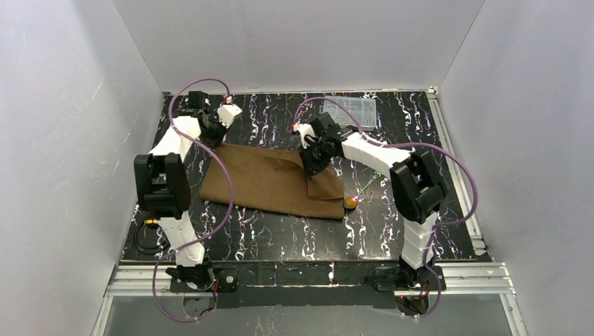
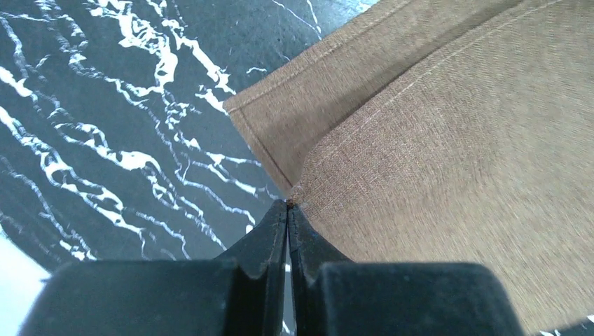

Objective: Fold the napkin into a case and place the utensils inside
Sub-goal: Fold and flatten the napkin at the center of the board.

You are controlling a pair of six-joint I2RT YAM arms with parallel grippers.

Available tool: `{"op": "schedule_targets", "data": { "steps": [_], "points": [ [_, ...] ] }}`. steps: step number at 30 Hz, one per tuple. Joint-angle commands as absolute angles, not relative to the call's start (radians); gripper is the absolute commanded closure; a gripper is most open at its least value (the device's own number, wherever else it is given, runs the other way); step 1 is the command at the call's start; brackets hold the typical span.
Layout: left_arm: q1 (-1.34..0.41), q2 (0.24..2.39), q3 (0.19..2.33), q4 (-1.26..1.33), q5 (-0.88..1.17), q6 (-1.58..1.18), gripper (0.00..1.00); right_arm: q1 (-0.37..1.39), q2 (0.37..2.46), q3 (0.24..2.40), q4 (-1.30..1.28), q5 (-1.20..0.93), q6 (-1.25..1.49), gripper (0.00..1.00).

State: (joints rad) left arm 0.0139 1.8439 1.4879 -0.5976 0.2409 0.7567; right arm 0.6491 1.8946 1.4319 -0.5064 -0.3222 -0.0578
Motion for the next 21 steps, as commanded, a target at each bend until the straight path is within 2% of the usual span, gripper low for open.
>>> {"op": "schedule_targets", "data": {
  "steps": [1,2,4,6,7,9,12,15,21],
  "points": [
    [-0.020,1.902,1.524,-0.556,0.155,0.717,0.86,0.639,1.942,1.503,-0.518,-0.321,-0.054,0.64],
    [-0.020,1.892,1.510,-0.550,0.143,0.709,0.71,0.632,1.938,1.506,-0.512,-0.306,-0.046,0.56],
    [-0.020,1.849,1.445,-0.504,0.118,0.716,0.38,0.615,1.916,1.504,-0.489,-0.280,-0.029,0.47],
    [-0.019,1.797,1.400,-0.471,0.101,0.731,0.26,0.592,1.888,1.501,-0.459,-0.255,-0.008,0.34],
    [-0.018,1.773,1.391,-0.468,0.098,0.733,0.25,0.579,1.874,1.498,-0.441,-0.248,0.016,0.25],
    [-0.015,1.733,1.388,-0.480,0.098,0.730,0.24,0.549,1.850,1.499,-0.430,-0.240,0.050,0.21],
    [-0.014,1.693,1.417,-0.553,0.128,0.717,0.25,0.512,1.807,1.478,-0.429,-0.210,0.098,0.17],
    [-0.028,1.650,1.408,-0.622,0.191,0.707,0.30,0.464,1.776,1.419,-0.464,-0.200,0.145,0.17],
    [-0.136,1.615,1.213,-0.647,0.249,0.730,0.40,0.391,1.711,1.211,-0.371,-0.298,0.240,0.13]
  ]
}}
